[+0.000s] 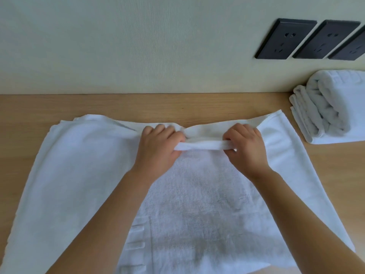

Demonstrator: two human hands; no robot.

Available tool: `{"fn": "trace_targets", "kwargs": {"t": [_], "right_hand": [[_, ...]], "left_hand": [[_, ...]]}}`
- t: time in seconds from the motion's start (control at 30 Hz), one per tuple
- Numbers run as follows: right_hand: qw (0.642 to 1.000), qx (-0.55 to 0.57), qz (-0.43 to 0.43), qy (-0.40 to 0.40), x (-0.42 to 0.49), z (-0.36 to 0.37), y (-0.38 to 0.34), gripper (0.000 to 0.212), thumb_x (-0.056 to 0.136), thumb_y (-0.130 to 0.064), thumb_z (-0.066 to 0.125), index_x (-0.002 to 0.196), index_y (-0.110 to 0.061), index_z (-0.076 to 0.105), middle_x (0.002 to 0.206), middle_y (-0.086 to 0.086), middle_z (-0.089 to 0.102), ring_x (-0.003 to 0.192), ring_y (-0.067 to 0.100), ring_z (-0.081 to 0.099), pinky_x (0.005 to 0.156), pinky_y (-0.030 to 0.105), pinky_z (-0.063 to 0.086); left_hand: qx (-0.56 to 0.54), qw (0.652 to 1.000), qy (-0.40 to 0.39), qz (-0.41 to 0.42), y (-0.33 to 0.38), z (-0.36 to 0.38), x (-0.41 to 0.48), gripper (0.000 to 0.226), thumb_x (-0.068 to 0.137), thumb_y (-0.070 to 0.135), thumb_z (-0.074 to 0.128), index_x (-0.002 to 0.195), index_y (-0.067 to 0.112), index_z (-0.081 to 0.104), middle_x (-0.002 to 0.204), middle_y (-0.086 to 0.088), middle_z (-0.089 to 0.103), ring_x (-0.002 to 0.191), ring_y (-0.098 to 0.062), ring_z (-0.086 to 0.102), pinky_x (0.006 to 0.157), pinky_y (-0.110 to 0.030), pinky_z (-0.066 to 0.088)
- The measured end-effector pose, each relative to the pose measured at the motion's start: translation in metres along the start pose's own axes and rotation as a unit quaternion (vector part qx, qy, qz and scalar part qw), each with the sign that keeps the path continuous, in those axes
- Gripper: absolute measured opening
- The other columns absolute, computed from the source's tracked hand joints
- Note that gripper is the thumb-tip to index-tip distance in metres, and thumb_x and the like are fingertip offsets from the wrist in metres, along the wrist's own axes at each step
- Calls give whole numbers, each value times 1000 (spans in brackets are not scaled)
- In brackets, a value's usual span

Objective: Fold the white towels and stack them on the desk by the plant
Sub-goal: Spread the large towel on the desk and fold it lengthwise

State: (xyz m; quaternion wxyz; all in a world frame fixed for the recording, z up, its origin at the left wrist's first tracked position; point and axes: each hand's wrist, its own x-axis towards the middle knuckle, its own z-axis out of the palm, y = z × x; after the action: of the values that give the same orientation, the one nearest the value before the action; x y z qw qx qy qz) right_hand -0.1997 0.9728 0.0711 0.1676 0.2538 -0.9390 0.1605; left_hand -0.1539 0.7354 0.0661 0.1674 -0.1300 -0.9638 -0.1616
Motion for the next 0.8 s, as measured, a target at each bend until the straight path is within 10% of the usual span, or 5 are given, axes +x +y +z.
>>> {"fn": "trace_targets", "kwargs": {"t": [0.33,0.53,0.63,0.8], "right_hand": [[951,121,13,-284,-52,-43,-9,34,60,1,56,62,-30,43,61,-14,47,54,9,46,58,26,33],[789,255,154,-538,-32,-81,-2,37,77,-14,72,105,-38,64,103,-15,62,93,-2,59,84,22,52],[869,278,136,-386,-6,-72,0,23,88,-29,65,109,-38,63,110,-14,65,97,-4,60,86,13,45],[969,191,104,-117,30,-5,5,30,94,-11,57,123,-15,62,123,1,57,114,17,53,96,18,38]], "left_hand": [[-75,992,-101,-8,69,-22,-89,38,52,19,84,78,23,57,67,7,51,55,-18,51,46,-25,34],[-144,943,-282,-105,73,-32,-86,43,80,73,45,82,33,62,68,17,55,65,1,54,56,-18,36],[-263,898,-298,-187,54,-36,-46,44,79,75,45,78,36,65,65,24,60,63,6,55,61,-18,41],[-181,956,-16,-231,12,17,14,34,92,42,48,120,30,63,119,5,63,113,-20,54,92,-37,41]]}}
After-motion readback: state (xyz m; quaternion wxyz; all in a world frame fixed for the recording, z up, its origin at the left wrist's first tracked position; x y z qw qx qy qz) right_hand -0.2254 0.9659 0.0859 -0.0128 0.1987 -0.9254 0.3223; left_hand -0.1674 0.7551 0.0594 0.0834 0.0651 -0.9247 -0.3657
